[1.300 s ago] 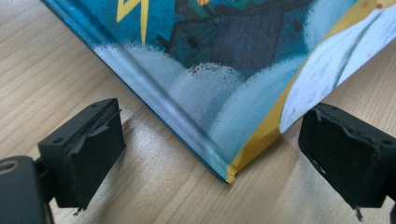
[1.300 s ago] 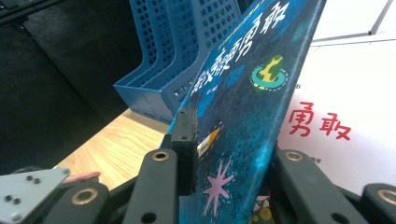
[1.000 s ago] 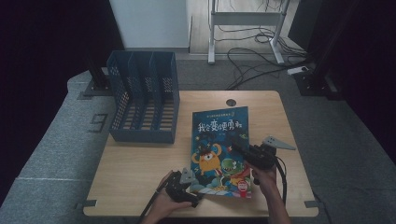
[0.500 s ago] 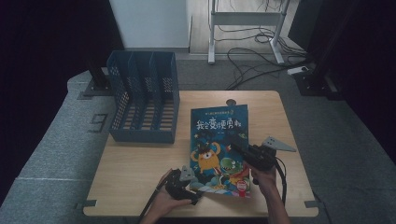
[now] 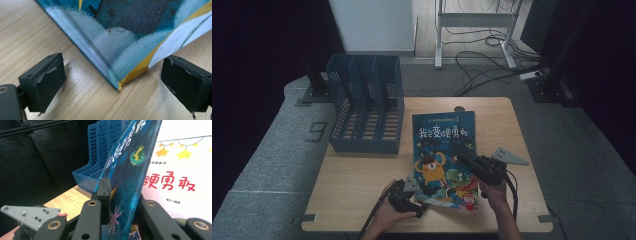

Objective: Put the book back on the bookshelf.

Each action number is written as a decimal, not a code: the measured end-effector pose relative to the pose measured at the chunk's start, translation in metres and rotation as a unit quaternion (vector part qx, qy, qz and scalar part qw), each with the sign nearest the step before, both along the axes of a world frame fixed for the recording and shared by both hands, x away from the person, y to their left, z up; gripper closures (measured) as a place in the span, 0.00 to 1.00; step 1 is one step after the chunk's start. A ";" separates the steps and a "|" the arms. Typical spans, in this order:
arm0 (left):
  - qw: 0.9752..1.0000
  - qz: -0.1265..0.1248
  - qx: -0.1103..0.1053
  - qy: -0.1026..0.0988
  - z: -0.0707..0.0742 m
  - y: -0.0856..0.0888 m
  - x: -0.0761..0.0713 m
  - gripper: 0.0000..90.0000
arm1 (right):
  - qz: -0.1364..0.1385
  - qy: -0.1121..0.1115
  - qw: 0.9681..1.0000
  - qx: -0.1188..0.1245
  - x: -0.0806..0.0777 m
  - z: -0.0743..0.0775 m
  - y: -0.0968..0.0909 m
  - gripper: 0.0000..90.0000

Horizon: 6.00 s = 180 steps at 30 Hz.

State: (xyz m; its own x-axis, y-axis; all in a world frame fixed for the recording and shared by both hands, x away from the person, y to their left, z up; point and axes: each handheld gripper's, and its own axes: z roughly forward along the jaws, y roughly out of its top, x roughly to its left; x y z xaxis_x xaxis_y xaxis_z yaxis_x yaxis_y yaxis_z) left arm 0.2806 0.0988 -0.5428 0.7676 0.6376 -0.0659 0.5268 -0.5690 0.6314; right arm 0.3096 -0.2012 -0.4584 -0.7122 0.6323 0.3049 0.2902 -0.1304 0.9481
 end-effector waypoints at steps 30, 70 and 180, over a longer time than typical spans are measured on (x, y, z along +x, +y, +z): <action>1.000 0.011 0.001 -0.004 0.000 0.002 0.000 0.08 | 0.007 -0.022 1.000 0.003 -0.003 0.001 0.002 0.87; 0.999 0.049 -0.011 0.006 0.002 0.005 0.010 0.15 | 0.013 -0.053 0.998 -0.034 -0.011 0.011 0.004 0.89; 0.985 0.059 -0.138 -0.086 0.089 0.019 0.055 0.16 | 0.066 -0.087 0.990 -0.088 -0.027 0.006 -0.015 0.87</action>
